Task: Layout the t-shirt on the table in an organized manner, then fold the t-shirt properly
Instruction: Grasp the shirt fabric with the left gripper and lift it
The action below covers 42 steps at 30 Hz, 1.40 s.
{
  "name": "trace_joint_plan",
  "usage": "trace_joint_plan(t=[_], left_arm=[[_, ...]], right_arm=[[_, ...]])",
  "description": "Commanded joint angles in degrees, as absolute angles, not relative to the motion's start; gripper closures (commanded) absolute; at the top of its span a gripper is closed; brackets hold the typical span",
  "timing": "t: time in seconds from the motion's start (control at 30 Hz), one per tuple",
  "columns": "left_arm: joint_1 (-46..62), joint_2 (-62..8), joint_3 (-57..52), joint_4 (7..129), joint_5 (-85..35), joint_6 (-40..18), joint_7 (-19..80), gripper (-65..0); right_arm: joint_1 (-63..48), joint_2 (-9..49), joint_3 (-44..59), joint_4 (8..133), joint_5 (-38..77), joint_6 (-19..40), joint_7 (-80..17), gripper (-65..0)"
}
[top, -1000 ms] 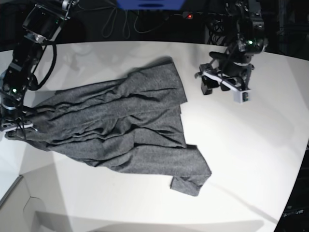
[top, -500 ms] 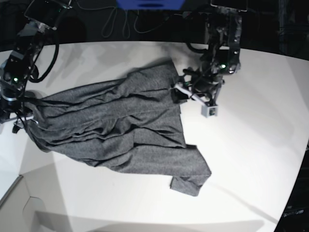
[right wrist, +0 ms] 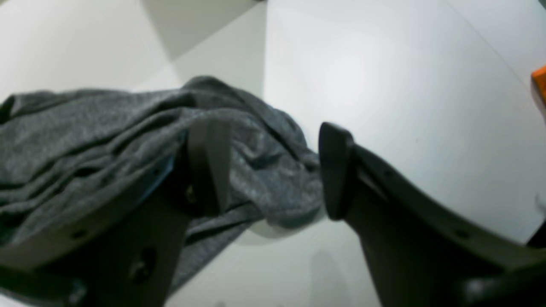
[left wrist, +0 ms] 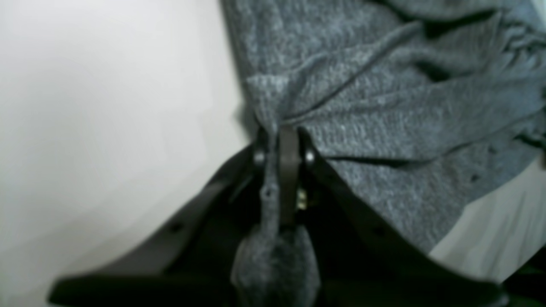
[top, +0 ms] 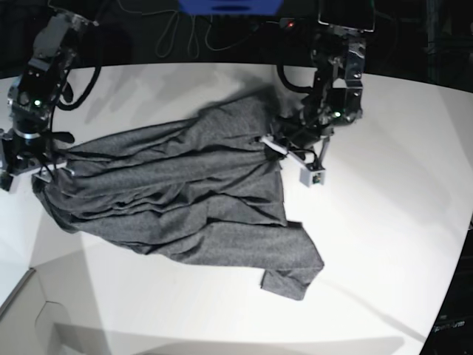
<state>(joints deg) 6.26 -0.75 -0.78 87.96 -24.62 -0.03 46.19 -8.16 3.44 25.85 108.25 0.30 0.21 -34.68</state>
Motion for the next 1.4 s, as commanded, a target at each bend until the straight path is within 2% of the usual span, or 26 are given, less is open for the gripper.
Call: trace_joint_plan(t=[0.0, 0.03, 0.23, 0.37, 0.6, 0.73, 0.93, 1.07, 1.2, 1.37], left_arm=[[5.93, -2.15, -1.89, 91.3, -25.63, 0.04, 45.41, -1.8], [5.93, -3.03, -2.86, 93.58, -26.59, 0.13, 45.49, 0.0], [4.88, -6.99, -10.95, 102.73, -31.16, 0.22, 45.67, -0.2], [4.7, -9.71, -14.29, 104.57, -31.43, 0.22, 45.67, -0.2], [8.4, -11.65, -15.78, 104.84, -30.46, 0.22, 45.67, -0.1], [10.51, -11.65, -8.04, 107.56, -21.85, 0.31, 45.23, -0.1], [12.62, -11.47, 14.46, 111.16, 2.33, 0.13, 44.97, -0.1], [12.7, -11.65, 25.54, 109.67, 16.22, 0.22, 45.58, -0.1], [15.08, -11.12, 28.79, 108.53, 24.48, 0.22, 45.49, -0.4], [16.31, -11.12, 28.79, 109.93, 24.84, -0.22, 45.32, -0.6]], right_arm=[[-8.04, 3.56, 25.36, 109.49, 0.31, 0.31, -33.19, -33.6], [-8.4, 3.12, 24.75, 109.58, 0.31, 0.31, -33.01, -33.6], [-9.63, 0.75, 23.96, 109.67, 0.31, 0.31, -33.01, -33.6], [-10.68, -0.66, 22.64, 110.64, 0.31, 0.4, -33.19, -33.6], [-15.52, -0.75, 14.02, 110.73, 0.31, 0.4, -32.66, -33.6], [-16.13, -0.75, 11.03, 110.64, 0.31, 0.4, -32.84, -33.6], [-16.13, -0.75, 10.68, 110.64, 0.31, 0.4, -33.01, -33.6], [-16.22, -0.75, 10.68, 110.64, 0.31, 0.4, -33.1, -33.6], [-17.36, -0.75, 10.68, 110.64, 0.31, 0.4, -32.66, -33.6], [-17.8, -0.75, 10.68, 110.64, 0.31, 0.4, -32.84, -33.6]])
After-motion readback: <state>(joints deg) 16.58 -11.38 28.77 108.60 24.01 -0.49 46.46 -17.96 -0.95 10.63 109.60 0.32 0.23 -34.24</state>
